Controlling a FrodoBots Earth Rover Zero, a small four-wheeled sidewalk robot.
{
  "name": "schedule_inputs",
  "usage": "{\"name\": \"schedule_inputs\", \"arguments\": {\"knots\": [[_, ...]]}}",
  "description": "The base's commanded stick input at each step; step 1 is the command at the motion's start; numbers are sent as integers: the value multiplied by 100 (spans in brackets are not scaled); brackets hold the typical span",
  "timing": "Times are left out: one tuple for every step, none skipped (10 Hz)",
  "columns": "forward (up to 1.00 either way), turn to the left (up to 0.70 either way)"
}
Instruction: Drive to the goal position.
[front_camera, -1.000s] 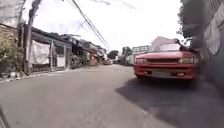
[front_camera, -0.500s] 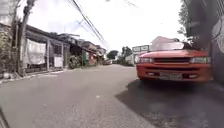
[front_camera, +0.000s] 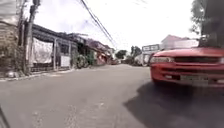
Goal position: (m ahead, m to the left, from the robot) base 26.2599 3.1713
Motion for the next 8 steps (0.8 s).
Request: {"name": "schedule_inputs", "arguments": {"knots": [[70, 0], [70, 0], [70, 1], [70, 0], [70, 0], [70, 0], [70, 0], [70, 0]]}}
